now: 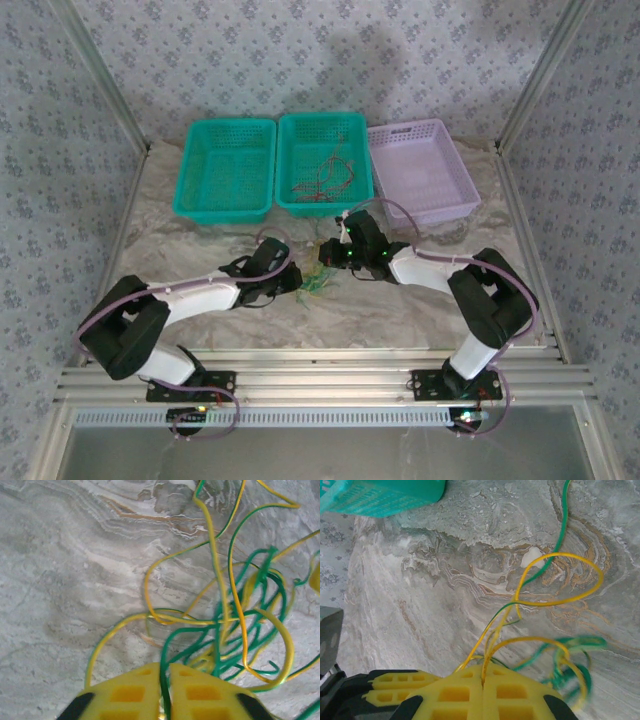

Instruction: Untangle the cables

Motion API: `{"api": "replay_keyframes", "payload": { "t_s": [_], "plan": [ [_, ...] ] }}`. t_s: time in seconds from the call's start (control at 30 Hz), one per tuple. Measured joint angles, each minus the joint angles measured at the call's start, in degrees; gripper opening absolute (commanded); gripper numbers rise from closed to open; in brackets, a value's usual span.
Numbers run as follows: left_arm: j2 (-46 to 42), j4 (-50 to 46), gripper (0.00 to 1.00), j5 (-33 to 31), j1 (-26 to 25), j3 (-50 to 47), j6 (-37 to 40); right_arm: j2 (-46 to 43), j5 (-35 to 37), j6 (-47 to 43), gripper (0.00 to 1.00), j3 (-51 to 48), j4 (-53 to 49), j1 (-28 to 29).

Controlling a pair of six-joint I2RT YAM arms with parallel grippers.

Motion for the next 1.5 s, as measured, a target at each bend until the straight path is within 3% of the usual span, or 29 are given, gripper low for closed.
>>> {"api": "replay_keyframes", "payload": {
  "t_s": [0.27,0.5,1.0,1.5],
  "plan": [
    [-0.04,0.26,0.00,0.09,-0.02,0.00,0.24,-2.47,0.37,-1.77,0.00,0.00,-3.13,-1.03],
    [-6.16,-4.02,0.00,-3.10,0.61,-0.11,3.02,-12.83,4.66,-8.09,0.00,0.00,-11.61,-4.33],
    [-21.22,-17.57,0.00,-4.61,14.14,-2.29,10.14,-29.90,6.23,-14.86,0.00,-0.07,-24.79,-18.82],
    [-23.28,-24.83,0.00,-5.46,16.57,-2.25,13.60,-41.33,5.46,-17.05,0.00,10.14,-36.61,-25.33]
  ]
}}
